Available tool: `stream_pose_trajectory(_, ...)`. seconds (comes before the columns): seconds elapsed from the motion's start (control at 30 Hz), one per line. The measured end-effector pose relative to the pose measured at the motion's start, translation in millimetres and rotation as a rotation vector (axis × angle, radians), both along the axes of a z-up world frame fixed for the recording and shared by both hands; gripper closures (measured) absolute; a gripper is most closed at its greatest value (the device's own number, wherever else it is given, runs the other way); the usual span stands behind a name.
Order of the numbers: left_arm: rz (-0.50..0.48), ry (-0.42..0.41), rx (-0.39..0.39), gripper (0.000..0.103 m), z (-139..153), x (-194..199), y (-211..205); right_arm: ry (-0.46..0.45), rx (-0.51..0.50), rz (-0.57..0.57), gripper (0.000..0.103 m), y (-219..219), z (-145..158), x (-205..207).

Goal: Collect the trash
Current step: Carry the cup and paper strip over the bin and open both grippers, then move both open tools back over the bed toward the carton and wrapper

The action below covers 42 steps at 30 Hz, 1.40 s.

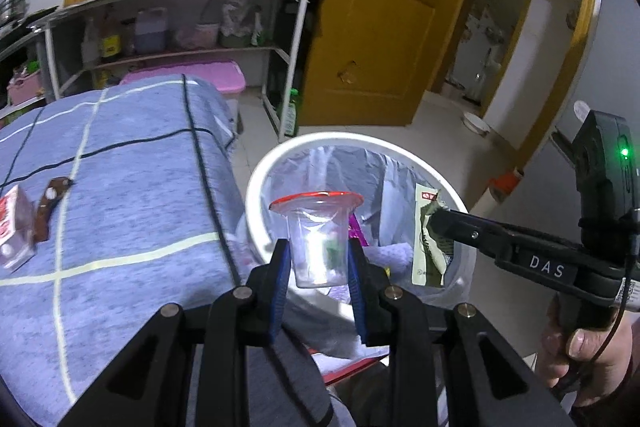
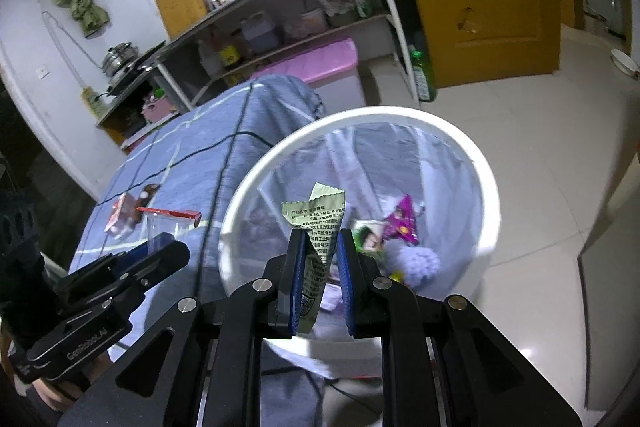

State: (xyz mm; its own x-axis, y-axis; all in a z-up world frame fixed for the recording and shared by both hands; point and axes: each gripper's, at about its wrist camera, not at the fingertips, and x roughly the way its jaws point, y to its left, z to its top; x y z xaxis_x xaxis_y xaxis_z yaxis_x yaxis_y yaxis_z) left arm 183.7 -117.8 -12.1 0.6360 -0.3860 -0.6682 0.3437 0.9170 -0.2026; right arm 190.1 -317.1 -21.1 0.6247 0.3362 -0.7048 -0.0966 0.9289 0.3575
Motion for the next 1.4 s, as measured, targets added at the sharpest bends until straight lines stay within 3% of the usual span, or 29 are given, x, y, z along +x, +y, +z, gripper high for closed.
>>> stream_pose_trajectory(0.23, -0.039, 0.032, 0.007, 0.072, -10, 9, -17, 0.064, -0.023, 0.004, 0.086, -7, -17, 6)
stream_pose_trajectory(0.37, -0.043, 0.042, 0.0, 0.057, -13, 11, -16, 0.082, -0.029, 0.006, 0.083, -10, -23, 7)
stream_pose_trajectory(0.47, -0.037, 0.039, -0.003, 0.057, -12, 11, -15, 0.079, -0.026, -0.001, 0.07, -11, -21, 7)
stream_pose_trajectory(0.73, -0.001, 0.005, -0.021, 0.057, 0, 3, 3, 0.041, -0.013, 0.002, 0.07, -8, -8, 0)
stream_pose_trajectory(1.4, 0.294, -0.041, 0.013, 0.057, 12, -31, 121, -0.057, 0.041, 0.288, 0.07, 106, 24, -12)
